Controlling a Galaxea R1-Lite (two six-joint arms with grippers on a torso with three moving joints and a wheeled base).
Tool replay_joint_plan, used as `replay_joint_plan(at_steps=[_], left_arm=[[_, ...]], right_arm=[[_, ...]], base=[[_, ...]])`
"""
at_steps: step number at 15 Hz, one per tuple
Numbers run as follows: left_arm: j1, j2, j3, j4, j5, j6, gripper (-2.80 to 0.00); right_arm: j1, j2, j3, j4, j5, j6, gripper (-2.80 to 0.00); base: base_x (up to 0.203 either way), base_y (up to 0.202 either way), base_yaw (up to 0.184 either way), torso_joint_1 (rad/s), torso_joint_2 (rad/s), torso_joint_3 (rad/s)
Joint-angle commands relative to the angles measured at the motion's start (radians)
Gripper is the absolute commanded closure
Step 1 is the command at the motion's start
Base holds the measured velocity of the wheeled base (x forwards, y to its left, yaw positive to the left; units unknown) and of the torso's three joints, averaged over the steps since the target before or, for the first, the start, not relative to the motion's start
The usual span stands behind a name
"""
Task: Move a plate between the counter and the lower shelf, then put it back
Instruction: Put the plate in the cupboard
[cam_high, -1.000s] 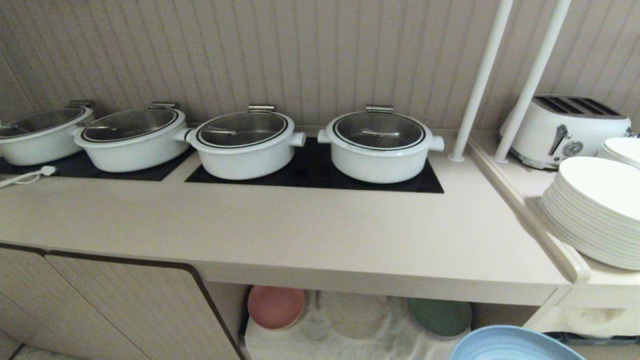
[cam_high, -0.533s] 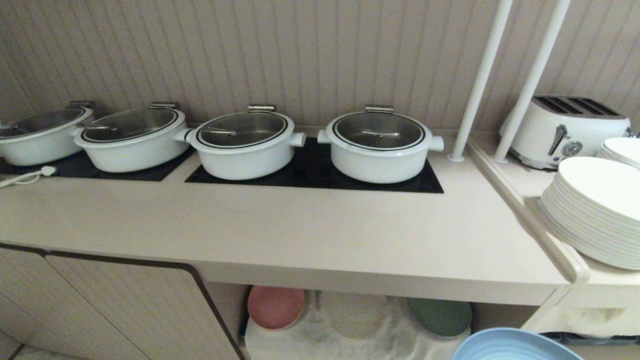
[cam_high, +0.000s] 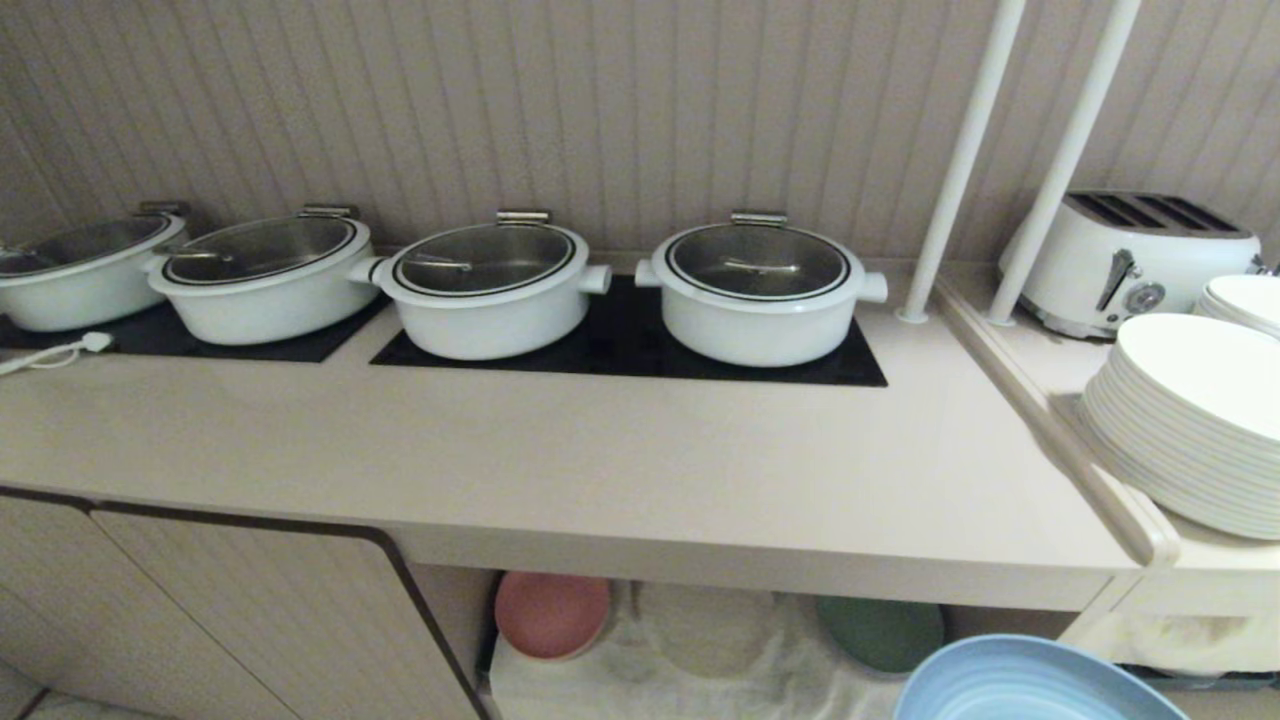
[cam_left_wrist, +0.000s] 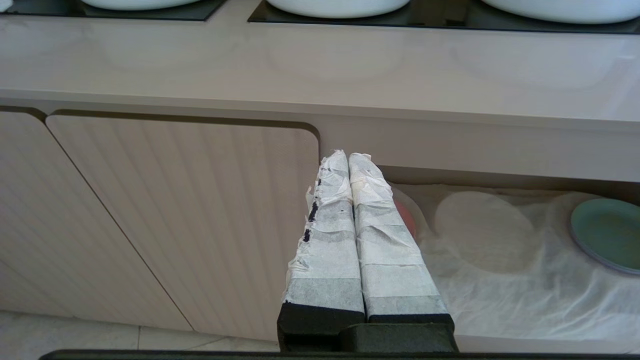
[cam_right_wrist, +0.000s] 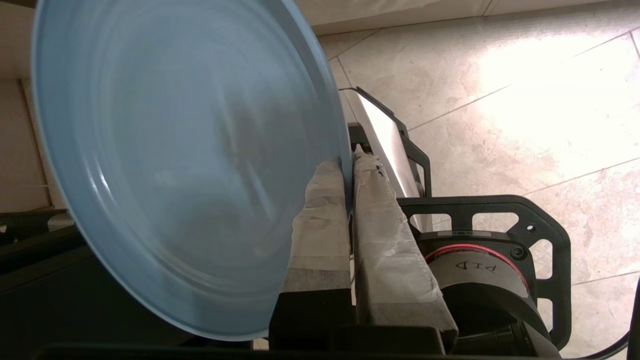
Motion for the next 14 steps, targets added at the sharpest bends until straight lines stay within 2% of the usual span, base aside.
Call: replay_joint_plan(at_steps=[1,14], left_arm=[[0.0,0.0,0.0,0.0,0.0,0.0,0.0],[0.0,0.0,0.0,0.0,0.0,0.0,0.0]], right_arm=[[0.0,0.002,-0.001,0.004,0.001,0.005,0.0],[0.0,0.002,0.008,-0.007,0.001,0.008,0.0]], base=[[0.0,0.0,0.0,0.0,0.0,0.0],[0.0,0.0,0.0,0.0,0.0,0.0]])
